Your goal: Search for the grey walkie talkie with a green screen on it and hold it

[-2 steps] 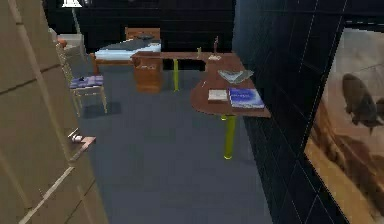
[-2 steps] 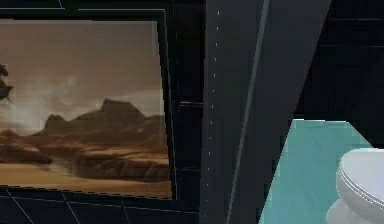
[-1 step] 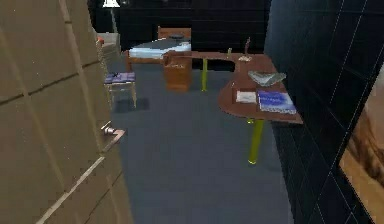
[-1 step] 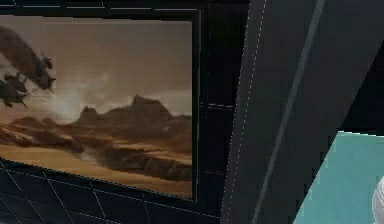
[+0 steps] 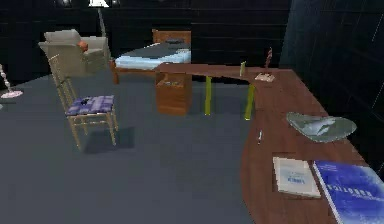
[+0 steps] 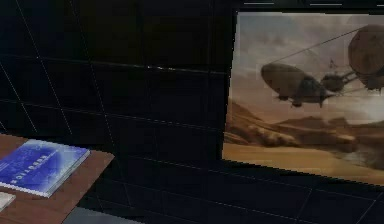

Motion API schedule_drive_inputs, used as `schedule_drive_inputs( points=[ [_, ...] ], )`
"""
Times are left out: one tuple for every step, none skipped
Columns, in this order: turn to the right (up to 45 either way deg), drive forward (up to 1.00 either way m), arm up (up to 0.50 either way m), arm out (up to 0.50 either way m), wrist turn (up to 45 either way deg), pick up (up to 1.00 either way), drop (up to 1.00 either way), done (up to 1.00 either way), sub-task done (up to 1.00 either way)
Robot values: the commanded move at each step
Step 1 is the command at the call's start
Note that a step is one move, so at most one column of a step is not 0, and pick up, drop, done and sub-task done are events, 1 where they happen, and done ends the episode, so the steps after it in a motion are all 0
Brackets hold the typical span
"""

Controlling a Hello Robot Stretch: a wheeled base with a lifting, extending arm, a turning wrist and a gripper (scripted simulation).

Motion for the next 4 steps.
schedule_drive_inputs(
  points=[
    [-15.0,0.0,0.0,0.0,0.0,0.0,0.0,0.0,0.0],
    [0.0,0.1,0.0,0.0,0.0,0.0,0.0,0.0,0.0],
    [-12.0,0.0,0.0,0.0,0.0,0.0,0.0,0.0,0.0],
    [0.0,0.2,0.0,0.0,0.0,0.0,0.0,0.0,0.0]
  ],
)
